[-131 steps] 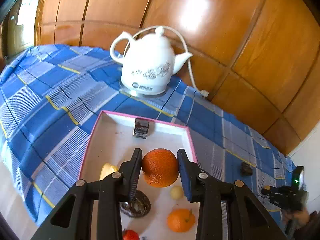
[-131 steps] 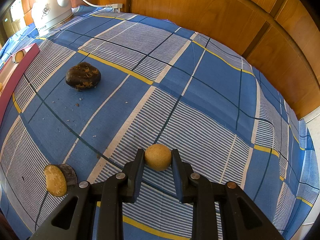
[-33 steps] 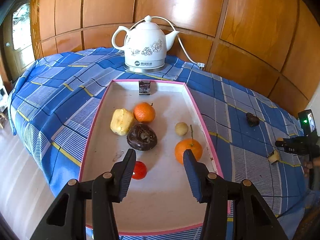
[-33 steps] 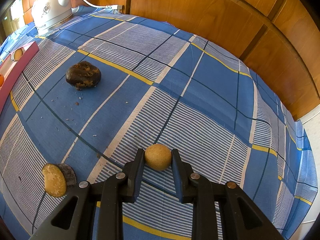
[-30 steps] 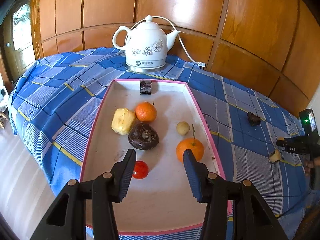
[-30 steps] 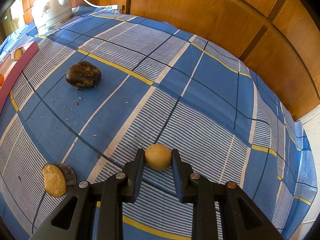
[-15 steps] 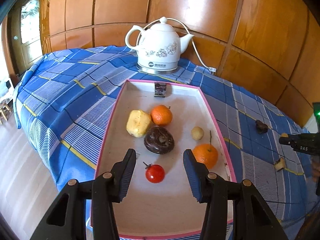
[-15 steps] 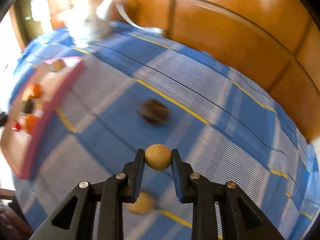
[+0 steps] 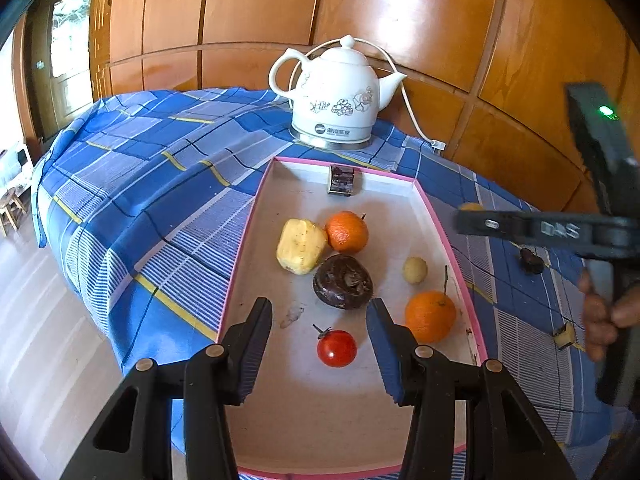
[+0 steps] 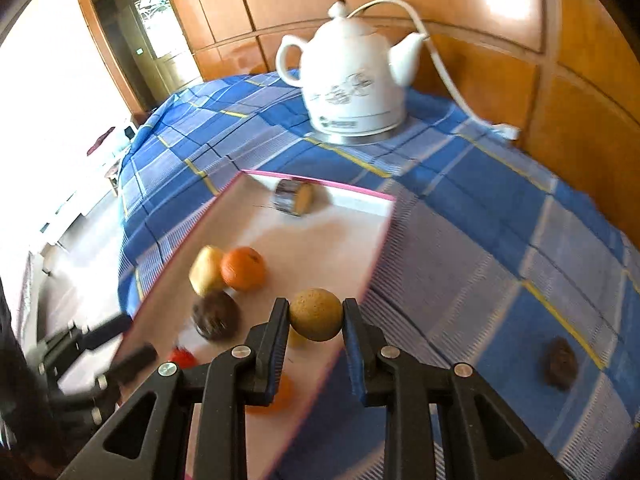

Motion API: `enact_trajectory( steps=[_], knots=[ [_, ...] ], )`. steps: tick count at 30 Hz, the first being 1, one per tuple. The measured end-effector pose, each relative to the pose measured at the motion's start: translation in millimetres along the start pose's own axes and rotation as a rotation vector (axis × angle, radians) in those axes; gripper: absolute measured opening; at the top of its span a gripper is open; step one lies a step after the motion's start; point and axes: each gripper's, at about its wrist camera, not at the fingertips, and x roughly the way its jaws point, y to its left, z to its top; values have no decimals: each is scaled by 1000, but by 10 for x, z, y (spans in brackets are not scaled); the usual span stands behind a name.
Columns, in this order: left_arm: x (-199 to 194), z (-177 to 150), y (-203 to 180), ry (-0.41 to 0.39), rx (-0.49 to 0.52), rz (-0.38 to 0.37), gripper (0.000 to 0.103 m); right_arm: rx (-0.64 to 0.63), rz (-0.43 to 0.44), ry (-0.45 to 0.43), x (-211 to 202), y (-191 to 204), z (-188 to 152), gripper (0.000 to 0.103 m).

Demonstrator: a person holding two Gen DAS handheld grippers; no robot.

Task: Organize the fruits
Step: 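Carry the tan round fruit into the tray and open the right gripper, then move the left gripper to the dark brown round piece and grasp it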

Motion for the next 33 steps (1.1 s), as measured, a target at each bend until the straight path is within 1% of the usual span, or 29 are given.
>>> enact_trajectory(
  steps=[3,5,6,8,14,18,29,33],
  knots=[
    [17,-13,24,6,-8,-4,50,9,1,27,209,53,52,27],
    [27,-24,27,11,-11,-8,50,15,-11,35,286,63,56,31],
    [28,-26,25,12,-11,-9,50,23,-9,37,305,47,50,34],
    [34,-27,22,15,-11,-12,50,43,-3,38,307,10,30,36],
    [7,-5,16,4,-13,-11,50,46,-14,17,55,-132,-139,36],
    [-21,5,-30,1,-13,-30,50,53,-37,12,-159,-298,-320,36],
    [-136,-3,-277,-16,52,-59,50,90,-176,42,-683,-925,-877,36],
    [-168,-28,-384,-14,84,-71,50,114,-210,54,-821,-1135,-1043,36]
  ],
)
